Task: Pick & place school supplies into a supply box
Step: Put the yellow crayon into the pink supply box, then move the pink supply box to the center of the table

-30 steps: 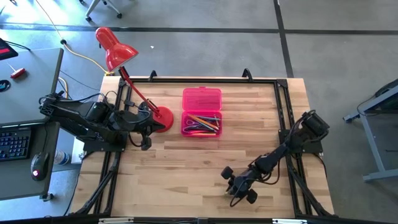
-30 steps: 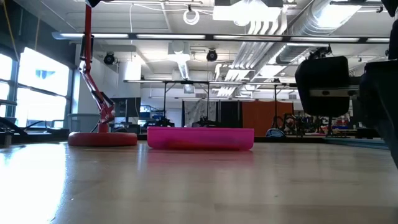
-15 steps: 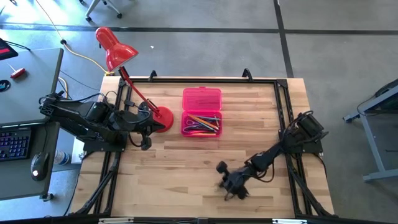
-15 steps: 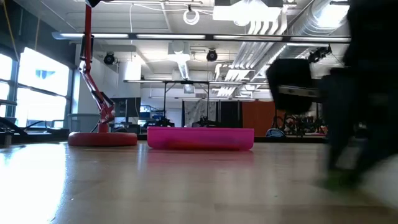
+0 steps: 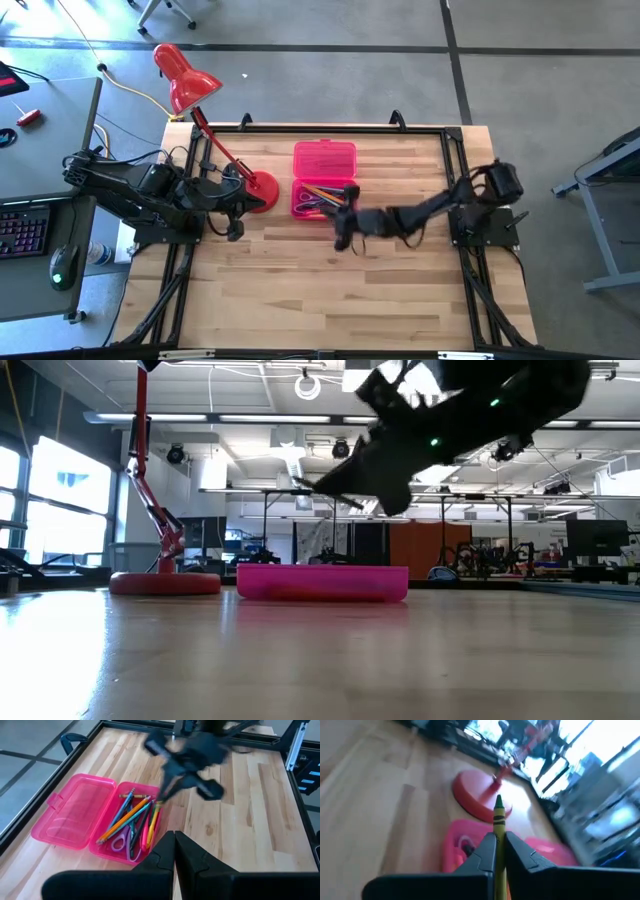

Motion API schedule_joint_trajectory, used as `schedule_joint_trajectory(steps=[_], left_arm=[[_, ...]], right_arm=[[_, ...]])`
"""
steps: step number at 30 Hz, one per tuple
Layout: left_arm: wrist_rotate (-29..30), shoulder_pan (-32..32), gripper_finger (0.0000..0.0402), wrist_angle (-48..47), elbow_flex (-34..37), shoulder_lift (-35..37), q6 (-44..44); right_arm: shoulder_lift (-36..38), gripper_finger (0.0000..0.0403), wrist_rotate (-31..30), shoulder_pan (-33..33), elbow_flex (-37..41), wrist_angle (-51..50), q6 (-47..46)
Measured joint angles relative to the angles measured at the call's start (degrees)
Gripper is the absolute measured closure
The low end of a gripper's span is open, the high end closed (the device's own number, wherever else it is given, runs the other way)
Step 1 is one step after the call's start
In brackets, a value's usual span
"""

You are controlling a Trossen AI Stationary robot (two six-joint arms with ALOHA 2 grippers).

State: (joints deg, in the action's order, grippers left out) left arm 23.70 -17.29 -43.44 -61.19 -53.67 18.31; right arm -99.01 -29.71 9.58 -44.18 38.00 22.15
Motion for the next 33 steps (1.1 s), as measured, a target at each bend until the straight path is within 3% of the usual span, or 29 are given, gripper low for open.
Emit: schedule_joint_trajectory(steps=[5,8,20,28,33], left_arm=[[0.00,-0.01,0.0362,0.00,0.00,-0.01,0.01],[-0.02,-0.01,0.0362,0.00,0.00,-0.06,0.04],[2.82,0.01,0.0362,0.62,0.02,-7.23,0.04],[9.65,0.05,0.0362,-0.22,0.04,-11.25,-1.40],[11.82,0.05,0.0362,0.01,0.00,-11.37,-1.51]], right_arm=[[-0.62,0.0398,10.60,-10.88,0.02,-6.92,-17.44],[-0.85,0.0399,15.15,-13.75,0.02,-11.00,-20.08],[-2.30,0.0373,13.68,-13.01,0.02,-14.25,-24.26],[-3.12,0.0350,13.69,-13.00,0.04,-15.01,-25.21],[-3.12,0.0344,20.15,-12.24,-0.01,-17.61,-24.80]])
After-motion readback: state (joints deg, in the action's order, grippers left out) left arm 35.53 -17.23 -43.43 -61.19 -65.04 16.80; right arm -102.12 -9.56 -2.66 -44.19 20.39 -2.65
